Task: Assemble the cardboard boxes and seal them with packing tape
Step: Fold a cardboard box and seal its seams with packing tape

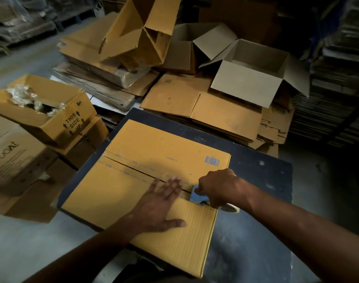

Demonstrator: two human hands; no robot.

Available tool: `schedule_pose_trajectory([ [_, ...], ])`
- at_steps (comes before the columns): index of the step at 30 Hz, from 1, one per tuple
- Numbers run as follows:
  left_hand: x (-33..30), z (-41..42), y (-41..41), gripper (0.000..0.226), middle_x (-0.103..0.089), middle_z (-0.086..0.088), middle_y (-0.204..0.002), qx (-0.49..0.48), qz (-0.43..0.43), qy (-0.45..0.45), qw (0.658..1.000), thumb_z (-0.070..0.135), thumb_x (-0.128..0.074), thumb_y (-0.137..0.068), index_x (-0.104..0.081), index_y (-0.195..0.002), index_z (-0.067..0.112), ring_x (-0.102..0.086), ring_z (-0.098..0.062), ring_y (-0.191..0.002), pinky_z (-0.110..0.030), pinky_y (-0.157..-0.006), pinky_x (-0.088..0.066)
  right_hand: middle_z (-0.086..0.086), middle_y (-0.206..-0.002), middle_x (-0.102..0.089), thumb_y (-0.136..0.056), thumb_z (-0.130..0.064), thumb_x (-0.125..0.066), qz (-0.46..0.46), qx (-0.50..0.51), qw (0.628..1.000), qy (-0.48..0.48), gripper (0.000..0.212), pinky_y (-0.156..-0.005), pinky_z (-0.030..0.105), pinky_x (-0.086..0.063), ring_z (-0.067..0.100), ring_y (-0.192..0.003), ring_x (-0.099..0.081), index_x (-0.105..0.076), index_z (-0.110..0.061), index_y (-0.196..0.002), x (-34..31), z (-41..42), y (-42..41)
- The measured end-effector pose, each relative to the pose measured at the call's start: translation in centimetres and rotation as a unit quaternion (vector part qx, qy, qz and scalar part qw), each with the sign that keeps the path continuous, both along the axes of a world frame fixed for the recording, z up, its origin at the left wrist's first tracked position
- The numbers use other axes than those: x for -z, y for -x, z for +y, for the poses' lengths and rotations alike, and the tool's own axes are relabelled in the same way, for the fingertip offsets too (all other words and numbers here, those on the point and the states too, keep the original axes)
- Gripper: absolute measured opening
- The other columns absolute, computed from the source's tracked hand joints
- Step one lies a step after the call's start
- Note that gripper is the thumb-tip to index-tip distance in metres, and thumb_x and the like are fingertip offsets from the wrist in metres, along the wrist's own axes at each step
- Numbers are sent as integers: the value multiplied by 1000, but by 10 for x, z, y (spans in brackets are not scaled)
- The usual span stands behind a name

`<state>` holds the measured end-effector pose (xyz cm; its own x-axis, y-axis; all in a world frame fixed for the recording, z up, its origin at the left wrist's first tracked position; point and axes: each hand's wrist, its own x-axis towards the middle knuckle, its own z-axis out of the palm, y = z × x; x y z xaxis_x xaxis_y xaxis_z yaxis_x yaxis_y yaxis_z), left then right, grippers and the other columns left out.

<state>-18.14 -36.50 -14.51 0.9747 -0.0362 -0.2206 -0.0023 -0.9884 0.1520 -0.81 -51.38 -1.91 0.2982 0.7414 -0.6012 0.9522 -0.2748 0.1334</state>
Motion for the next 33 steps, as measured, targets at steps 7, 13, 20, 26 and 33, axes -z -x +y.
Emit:
schedule_pose_trajectory([
  [7,15,-39,-13,117,8,-9,-172,-24,-32,2,999,94,-20,-88,2,-164,7,13,-20,-159,-51,-128,-1,0,-101,-70,-90,-31,-70,6,-7,1000,6,46,-70,36,-56,22,-88,-67,-62,-26,-135,-3,-3,1],
  [13,14,-42,-14,114,14,-4,-171,-22,-28,5,999,93,-19,-88,4,-164,11,16,-18,-158,-48,-127,1,-1,-110,-68,-91,-33,-72,-1,-14,998,61,49,-77,37,-57,21,-97,-66,-58,-25,-138,-13,-38,-14],
  [20,-5,-86,-27,131,26,-10,-168,-108,4,4,994,103,-10,-75,14,-163,9,23,-24,-157,-57,-125,12,-1,-102,-70,-90,-27,-72,-4,-24,999,31,48,-75,38,-61,20,-86,-68,-61,-27,-136,-9,-57,-18],
  [26,12,-127,-45,104,18,-13,-170,-173,-25,0,985,74,-29,-90,9,-164,12,15,-28,-159,-60,-125,8,-1,-111,-69,-88,-26,-72,26,9,1000,11,60,-77,41,-61,22,-93,-68,-54,-34,-145,-6,-72,-25],
  [33,15,-130,-45,100,14,-14,-171,-173,-21,-11,985,69,-24,-90,5,-163,8,11,-29,-159,-59,-126,5,-1,-131,-62,-89,-21,-73,53,31,998,5,79,-90,40,-58,21,-114,-60,-36,-45,-155,-16,-118,-36],
])
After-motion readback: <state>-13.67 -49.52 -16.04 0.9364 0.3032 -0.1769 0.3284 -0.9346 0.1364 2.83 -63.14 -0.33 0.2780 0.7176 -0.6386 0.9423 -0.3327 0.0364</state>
